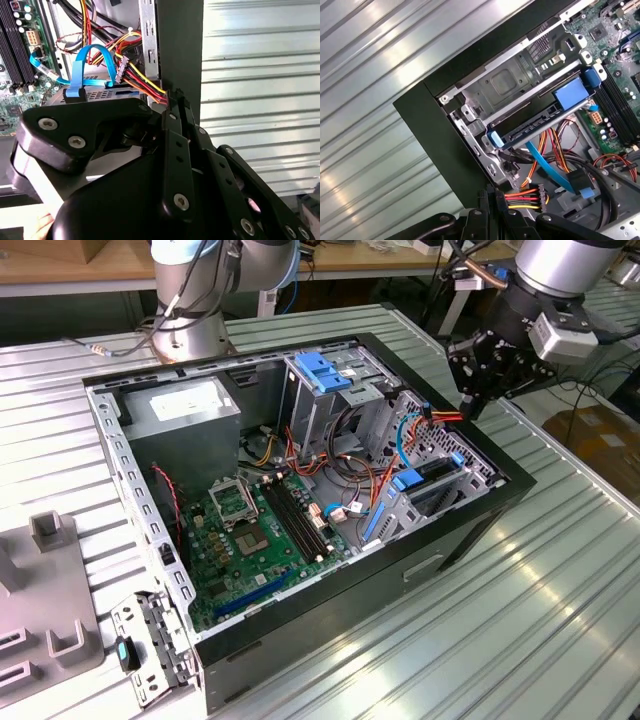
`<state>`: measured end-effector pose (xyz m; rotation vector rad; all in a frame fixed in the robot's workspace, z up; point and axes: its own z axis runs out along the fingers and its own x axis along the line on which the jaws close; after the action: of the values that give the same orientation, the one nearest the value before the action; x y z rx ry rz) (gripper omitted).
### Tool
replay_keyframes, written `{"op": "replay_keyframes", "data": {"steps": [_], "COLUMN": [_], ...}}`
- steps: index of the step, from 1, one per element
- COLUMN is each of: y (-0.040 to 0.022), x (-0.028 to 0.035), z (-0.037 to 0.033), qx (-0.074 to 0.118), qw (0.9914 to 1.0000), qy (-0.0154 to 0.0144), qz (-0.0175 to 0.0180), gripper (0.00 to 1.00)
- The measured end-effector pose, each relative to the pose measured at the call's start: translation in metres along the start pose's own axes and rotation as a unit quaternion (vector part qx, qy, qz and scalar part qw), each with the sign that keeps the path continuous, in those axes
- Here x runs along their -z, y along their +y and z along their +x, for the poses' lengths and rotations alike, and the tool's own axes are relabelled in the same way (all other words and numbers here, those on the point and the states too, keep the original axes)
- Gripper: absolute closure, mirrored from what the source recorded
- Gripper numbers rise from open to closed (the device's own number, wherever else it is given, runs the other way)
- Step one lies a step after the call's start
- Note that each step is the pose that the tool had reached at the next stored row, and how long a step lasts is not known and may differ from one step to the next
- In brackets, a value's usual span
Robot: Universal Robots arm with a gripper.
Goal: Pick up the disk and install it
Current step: 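Insert the first disk wire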
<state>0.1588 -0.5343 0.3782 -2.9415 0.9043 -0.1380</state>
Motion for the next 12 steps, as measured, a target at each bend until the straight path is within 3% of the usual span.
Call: {"op": "replay_keyframes", "data": {"steps": [3,8,12], "y": [0.0007,0.0076,0.0078], "x": [0.0002,0.0014,0.0013], "z": [-0.0010,-0.0113,-0.0115], "qx": [-0.014,-0.014,-0.046], "qw": [0.99990,0.99989,0.99892], "qy": [0.0018,0.0018,0.0045], "qz": [-0.0018,-0.0018,-0.0039], "gripper": [0.84,0.84,0.84]}}
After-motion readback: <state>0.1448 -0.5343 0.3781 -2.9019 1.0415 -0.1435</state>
